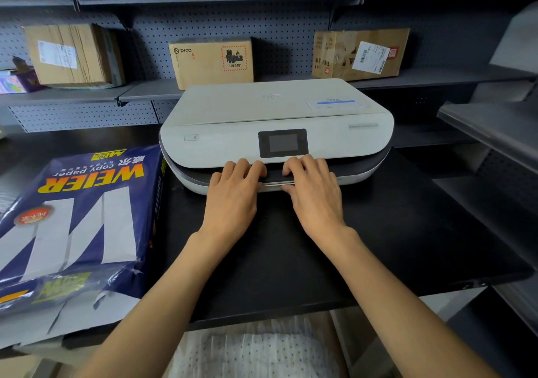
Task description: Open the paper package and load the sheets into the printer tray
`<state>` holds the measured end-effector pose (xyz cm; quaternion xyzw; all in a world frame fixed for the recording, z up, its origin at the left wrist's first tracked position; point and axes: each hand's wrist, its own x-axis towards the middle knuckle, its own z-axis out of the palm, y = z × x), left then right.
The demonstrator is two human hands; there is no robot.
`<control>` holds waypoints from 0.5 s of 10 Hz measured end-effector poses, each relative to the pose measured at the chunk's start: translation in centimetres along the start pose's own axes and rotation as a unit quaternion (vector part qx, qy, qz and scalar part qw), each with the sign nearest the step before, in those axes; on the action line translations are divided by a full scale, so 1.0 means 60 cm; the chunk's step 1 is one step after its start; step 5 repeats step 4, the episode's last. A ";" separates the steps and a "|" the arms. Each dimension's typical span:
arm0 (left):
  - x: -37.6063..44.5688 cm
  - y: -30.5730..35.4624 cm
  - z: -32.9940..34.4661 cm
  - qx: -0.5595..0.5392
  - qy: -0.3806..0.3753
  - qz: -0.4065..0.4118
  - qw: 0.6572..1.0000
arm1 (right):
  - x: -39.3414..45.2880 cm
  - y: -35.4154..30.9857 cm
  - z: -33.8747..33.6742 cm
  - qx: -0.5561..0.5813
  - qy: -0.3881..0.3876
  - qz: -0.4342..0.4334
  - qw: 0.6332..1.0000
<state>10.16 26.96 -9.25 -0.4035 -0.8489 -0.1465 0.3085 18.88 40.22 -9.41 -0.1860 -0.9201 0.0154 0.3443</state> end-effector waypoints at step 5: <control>0.001 -0.005 -0.096 -0.045 0.016 -0.022 0.999 | -0.010 -0.024 -0.094 0.030 -0.008 -0.032 0.999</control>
